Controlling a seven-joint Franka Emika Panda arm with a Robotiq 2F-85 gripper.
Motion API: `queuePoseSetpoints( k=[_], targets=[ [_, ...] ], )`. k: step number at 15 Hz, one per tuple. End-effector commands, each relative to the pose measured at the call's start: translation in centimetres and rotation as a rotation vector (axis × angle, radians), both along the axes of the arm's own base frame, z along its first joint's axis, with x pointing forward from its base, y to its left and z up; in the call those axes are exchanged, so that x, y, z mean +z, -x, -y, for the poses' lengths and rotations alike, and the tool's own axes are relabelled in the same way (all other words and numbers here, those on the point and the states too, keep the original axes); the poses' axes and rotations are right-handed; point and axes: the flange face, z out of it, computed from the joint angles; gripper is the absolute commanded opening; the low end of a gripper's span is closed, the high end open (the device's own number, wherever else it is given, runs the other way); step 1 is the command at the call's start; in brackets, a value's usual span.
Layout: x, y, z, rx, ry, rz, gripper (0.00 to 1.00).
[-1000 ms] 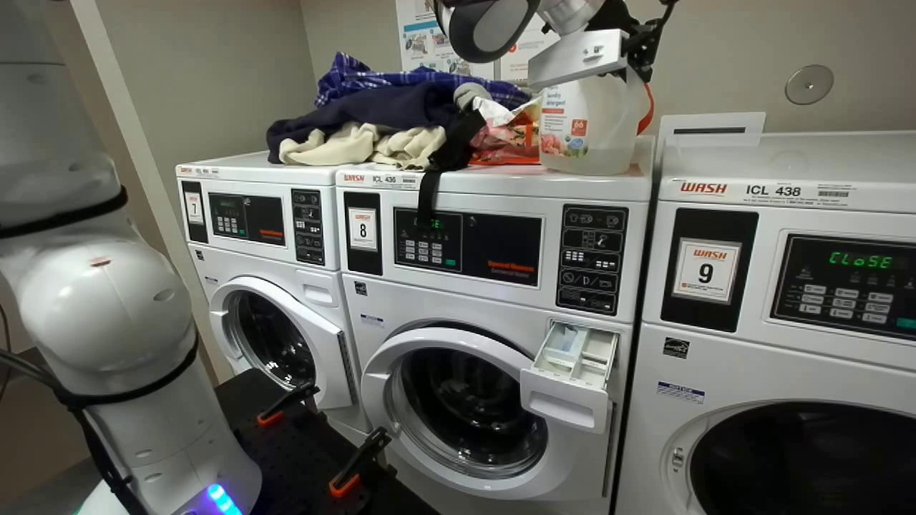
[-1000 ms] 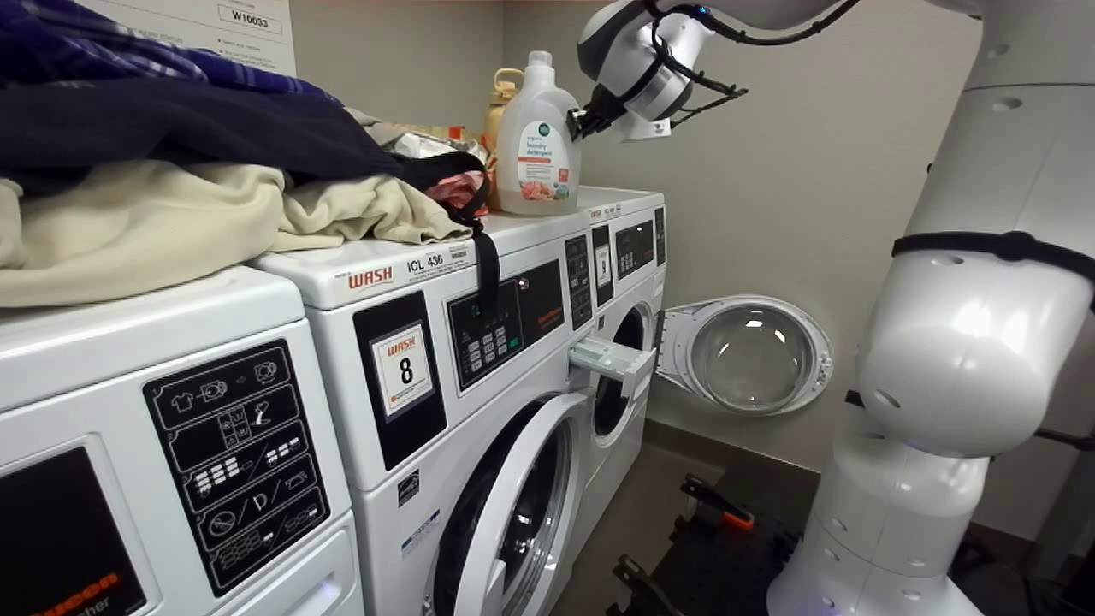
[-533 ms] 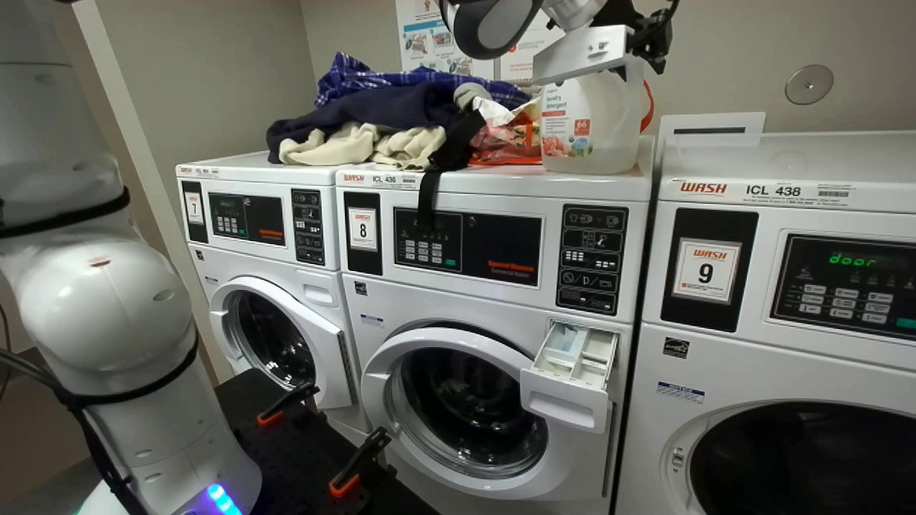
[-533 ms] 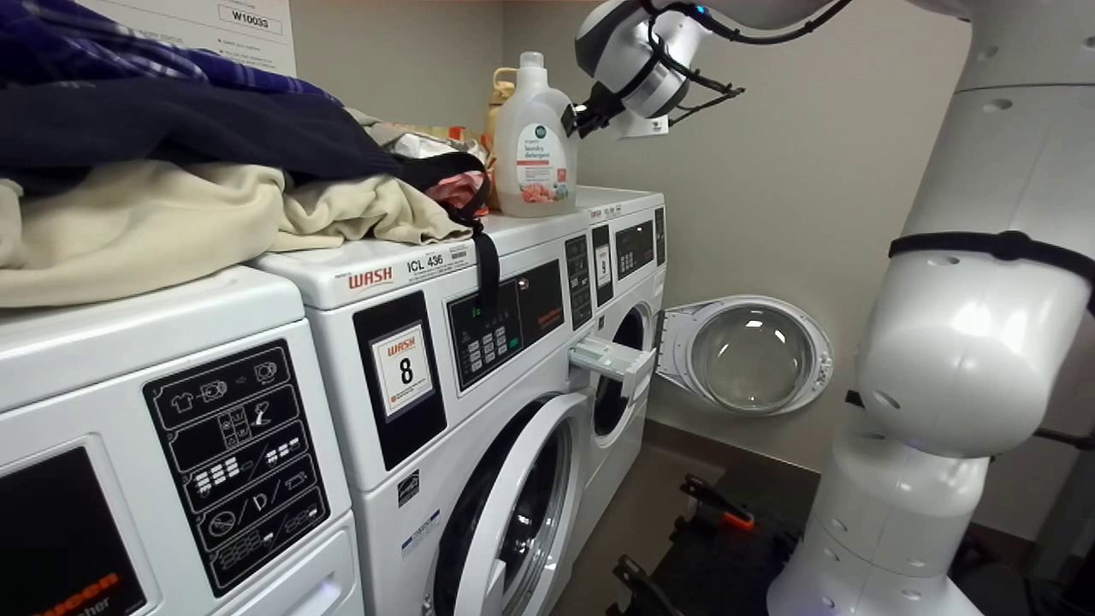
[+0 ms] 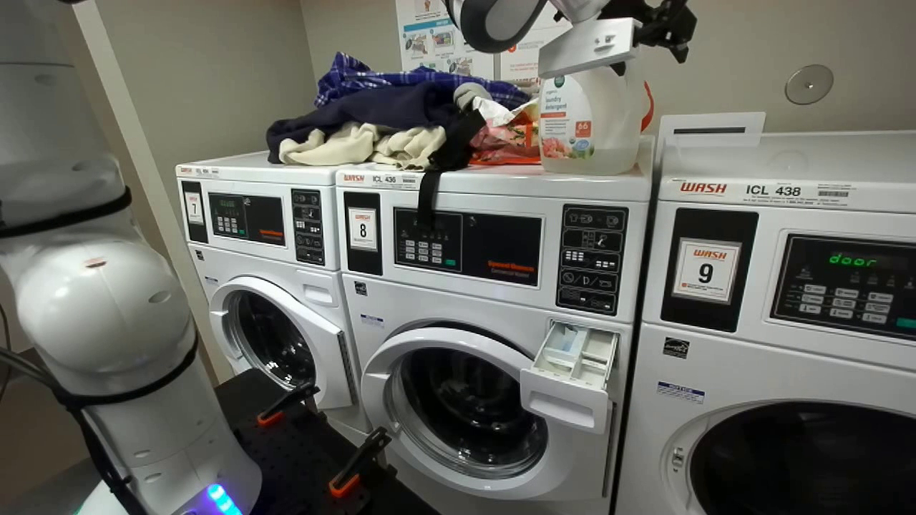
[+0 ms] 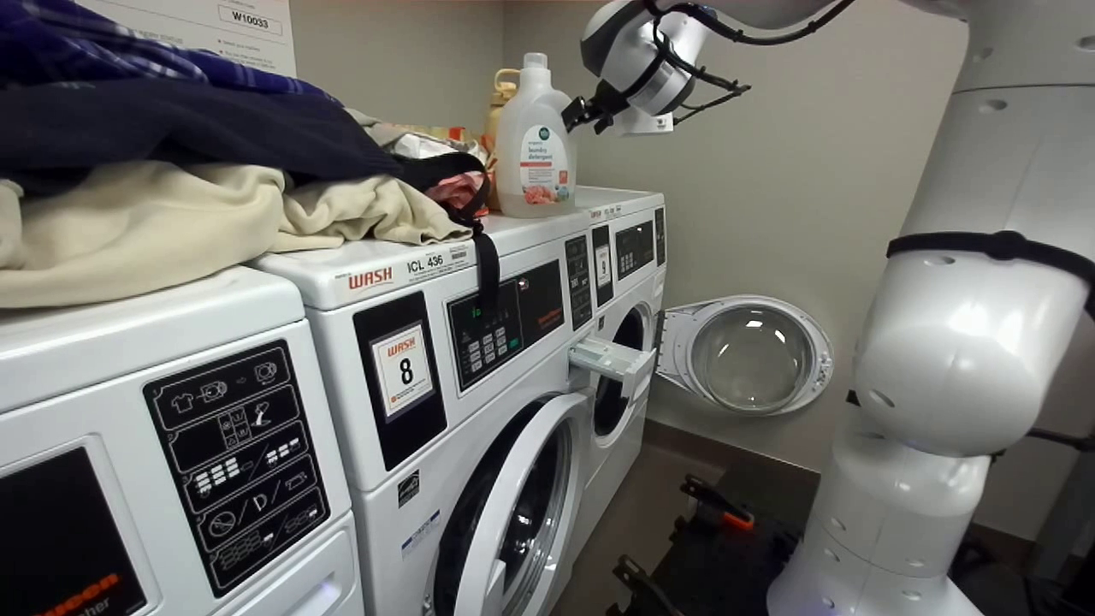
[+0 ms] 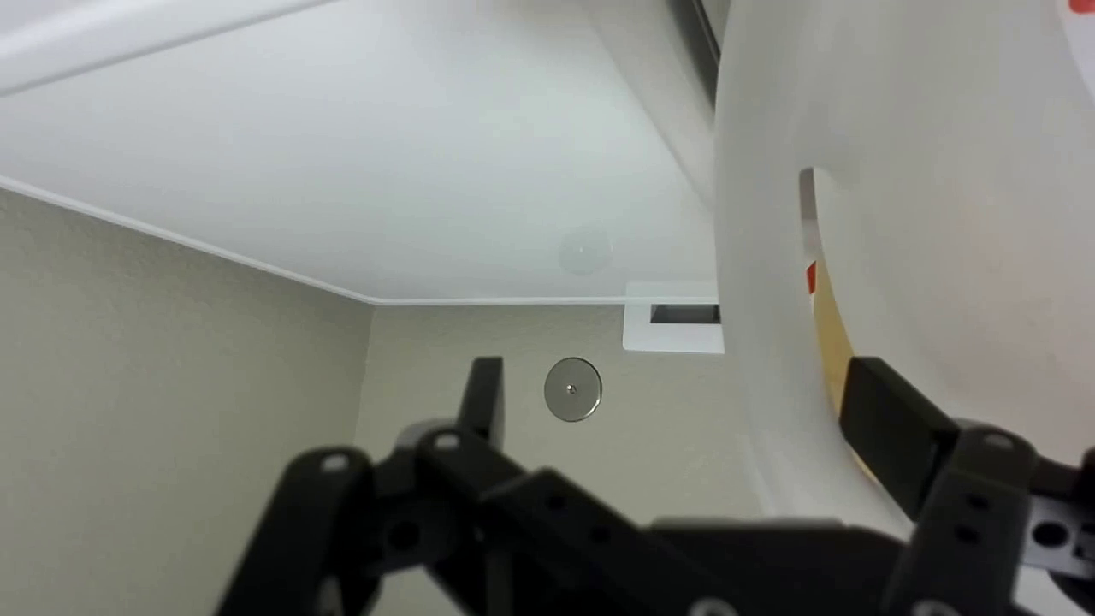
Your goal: Pour some detergent in the washing machine
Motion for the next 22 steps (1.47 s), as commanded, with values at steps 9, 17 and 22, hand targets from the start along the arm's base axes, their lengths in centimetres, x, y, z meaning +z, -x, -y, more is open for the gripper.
queuePoseSetpoints(
  k=[9, 17, 22],
  targets=[
    [3.7, 0.7, 0.6, -0.002, -0.077, -0.071, 1.0],
    [6.2, 2.5, -0.2, 0.051, -0.083, -0.155, 1.0],
    [8.4, 4.6, -2.2, 0.123, -0.079, -0.217, 1.0]
  ],
)
